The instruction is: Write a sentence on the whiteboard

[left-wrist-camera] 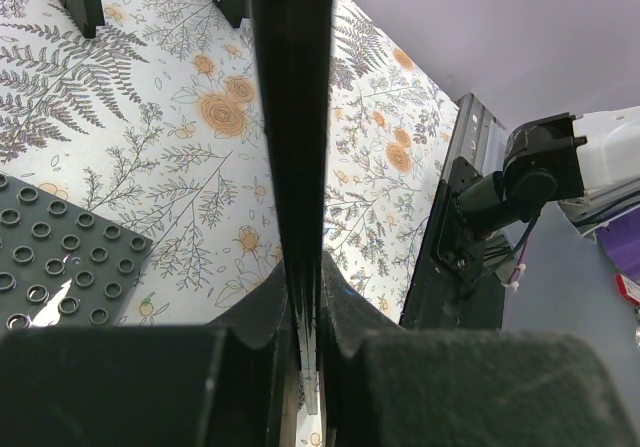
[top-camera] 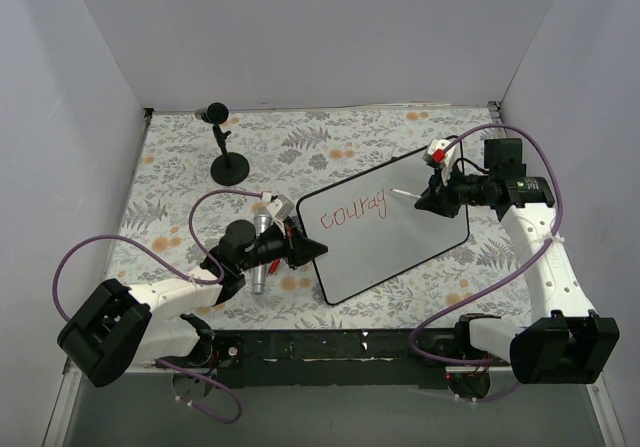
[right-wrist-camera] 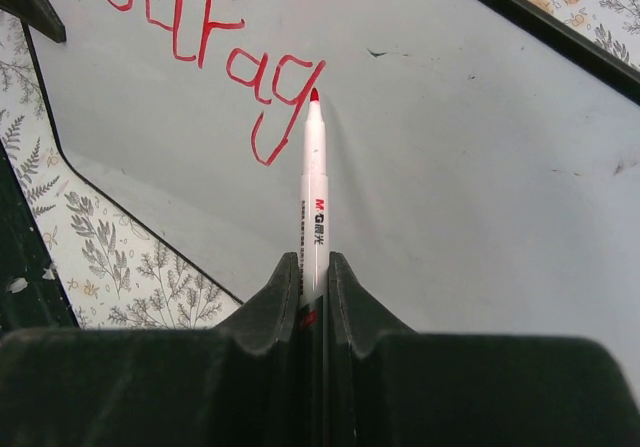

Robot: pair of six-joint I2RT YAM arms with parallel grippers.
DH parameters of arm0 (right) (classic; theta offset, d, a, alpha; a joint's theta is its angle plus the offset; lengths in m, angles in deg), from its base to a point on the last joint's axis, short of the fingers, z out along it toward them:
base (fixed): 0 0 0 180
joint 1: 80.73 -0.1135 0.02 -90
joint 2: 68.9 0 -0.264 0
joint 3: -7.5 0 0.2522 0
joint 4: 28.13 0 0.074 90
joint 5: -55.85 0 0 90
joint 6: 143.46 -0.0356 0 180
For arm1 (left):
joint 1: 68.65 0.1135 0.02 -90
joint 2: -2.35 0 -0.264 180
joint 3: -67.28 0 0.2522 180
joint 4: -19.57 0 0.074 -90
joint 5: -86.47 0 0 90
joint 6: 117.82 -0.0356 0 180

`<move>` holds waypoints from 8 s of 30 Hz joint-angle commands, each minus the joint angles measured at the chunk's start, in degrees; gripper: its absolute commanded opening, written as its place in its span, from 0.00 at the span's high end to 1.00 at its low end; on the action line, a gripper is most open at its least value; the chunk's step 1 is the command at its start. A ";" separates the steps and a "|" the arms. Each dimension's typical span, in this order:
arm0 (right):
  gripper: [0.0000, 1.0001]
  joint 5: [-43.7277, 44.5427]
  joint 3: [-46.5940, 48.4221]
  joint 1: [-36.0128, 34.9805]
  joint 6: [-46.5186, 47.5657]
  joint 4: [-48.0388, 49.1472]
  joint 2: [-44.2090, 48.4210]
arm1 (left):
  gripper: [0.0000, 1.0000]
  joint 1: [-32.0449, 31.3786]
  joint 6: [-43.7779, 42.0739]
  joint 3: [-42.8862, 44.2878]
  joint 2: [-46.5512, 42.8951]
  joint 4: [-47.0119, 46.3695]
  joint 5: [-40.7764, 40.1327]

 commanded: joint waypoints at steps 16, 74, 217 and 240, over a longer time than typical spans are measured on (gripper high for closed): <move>0.99 -0.47 -0.99 0.35 -0.39 1.94 -3.37 | 1.00 -0.24 -3.22 0.75 -0.29 1.32 0.66; 0.99 3.74 -2.13 -1.85 -1.80 3.44 -3.99 | 1.00 -0.24 -3.40 0.48 0.67 0.35 0.93; 0.99 1.20 -8.81 7.55 -4.09 10.47 3.74 | 1.00 -0.24 -6.12 2.07 -0.29 4.83 1.81; 0.99 3.92 -5.73 9.22 -5.58 10.90 6.30 | 1.00 -0.24 -6.38 2.24 -0.47 5.71 1.81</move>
